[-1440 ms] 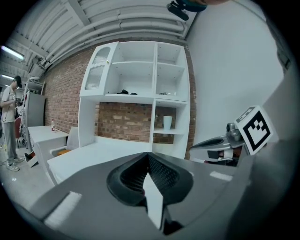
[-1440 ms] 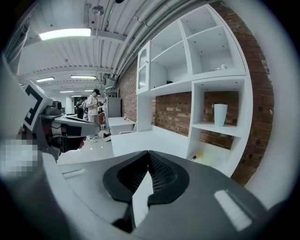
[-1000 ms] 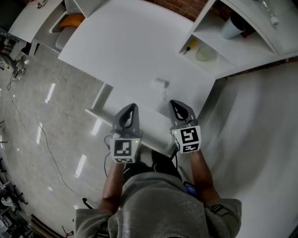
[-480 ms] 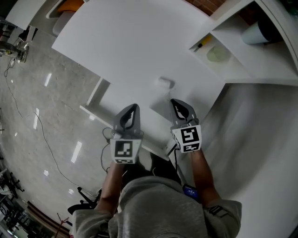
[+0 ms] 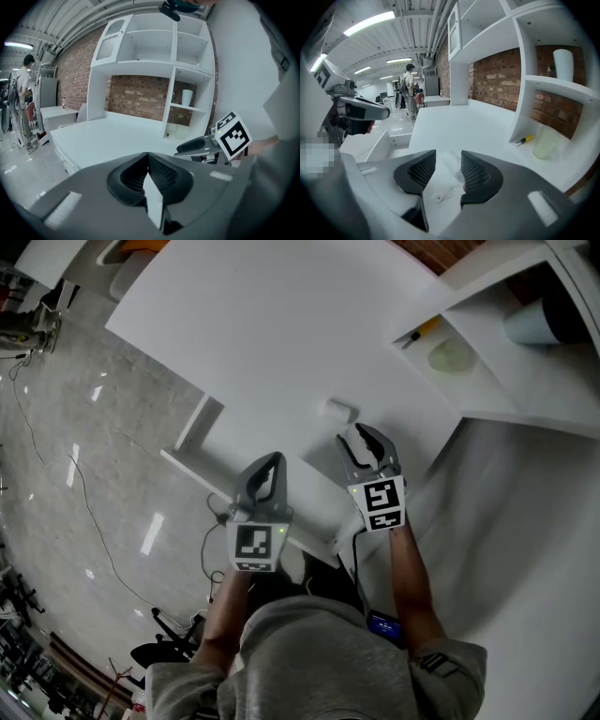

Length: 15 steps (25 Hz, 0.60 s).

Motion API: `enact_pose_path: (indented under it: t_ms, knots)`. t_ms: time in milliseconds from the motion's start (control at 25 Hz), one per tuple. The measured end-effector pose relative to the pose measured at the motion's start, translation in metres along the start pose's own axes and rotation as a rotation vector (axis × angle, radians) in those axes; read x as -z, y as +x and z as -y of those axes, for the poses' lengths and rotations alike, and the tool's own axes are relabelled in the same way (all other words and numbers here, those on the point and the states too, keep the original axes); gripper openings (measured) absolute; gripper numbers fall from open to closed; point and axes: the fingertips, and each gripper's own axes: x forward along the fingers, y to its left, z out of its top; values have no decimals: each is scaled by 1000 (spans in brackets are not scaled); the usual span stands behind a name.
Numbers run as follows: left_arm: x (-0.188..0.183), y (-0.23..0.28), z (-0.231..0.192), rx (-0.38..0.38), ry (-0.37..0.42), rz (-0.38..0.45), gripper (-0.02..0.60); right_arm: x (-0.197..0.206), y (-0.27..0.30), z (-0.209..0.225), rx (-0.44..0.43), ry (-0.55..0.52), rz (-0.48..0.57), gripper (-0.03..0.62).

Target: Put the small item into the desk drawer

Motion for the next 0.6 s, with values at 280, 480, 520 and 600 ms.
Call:
enact_pose_path:
  t_ms: [280, 480, 520, 600]
  knots:
    - [4, 4, -4, -21, -8, -13, 12, 13, 31, 6, -33, -76, -51, 262]
    - [4, 8, -10, -42, -14, -19, 12, 21, 46, 8, -76, -102, -71, 325]
    - [4, 8, -11, -44, -16, -19, 12, 23, 49, 8, -87, -98, -77, 334]
    - [5, 10, -12, -47, -19, -22, 12, 26, 54, 8, -104, -95, -91, 348]
